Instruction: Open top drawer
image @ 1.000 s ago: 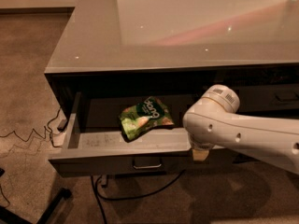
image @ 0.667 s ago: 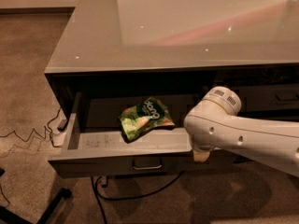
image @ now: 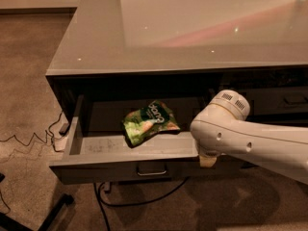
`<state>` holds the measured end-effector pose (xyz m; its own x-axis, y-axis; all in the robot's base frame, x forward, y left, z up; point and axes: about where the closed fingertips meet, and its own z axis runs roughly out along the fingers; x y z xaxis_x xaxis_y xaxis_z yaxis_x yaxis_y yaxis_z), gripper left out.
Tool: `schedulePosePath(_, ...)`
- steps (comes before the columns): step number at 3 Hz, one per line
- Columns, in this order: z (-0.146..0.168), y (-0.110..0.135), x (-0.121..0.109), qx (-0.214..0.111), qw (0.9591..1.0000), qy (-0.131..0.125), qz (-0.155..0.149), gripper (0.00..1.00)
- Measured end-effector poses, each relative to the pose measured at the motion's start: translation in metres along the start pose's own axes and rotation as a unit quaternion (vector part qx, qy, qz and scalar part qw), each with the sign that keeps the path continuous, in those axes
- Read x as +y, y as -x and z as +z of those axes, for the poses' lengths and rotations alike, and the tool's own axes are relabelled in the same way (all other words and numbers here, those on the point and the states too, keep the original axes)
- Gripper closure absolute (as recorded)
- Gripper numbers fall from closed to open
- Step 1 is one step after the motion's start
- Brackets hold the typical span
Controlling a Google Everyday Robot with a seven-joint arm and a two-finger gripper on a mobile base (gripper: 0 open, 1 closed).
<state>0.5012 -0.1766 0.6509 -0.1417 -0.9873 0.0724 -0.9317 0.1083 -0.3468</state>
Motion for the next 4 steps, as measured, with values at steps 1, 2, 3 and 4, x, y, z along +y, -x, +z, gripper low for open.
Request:
schedulePosePath(1,0.0,0.0,0.0,0.0,1.0,0.0,0.0,0.58)
schedulePosePath(2,0.0,0.0,0.0,0.0,1.0,0.0,0.0,0.35)
schedulePosePath(3,-0.008,0.0,0.0,0.001,0.9999,-0.012,-0.001,0.12)
schedulePosePath(4,-0.024,0.002,0.001,0.01,0.9995,-0.031,-0.001,0.0)
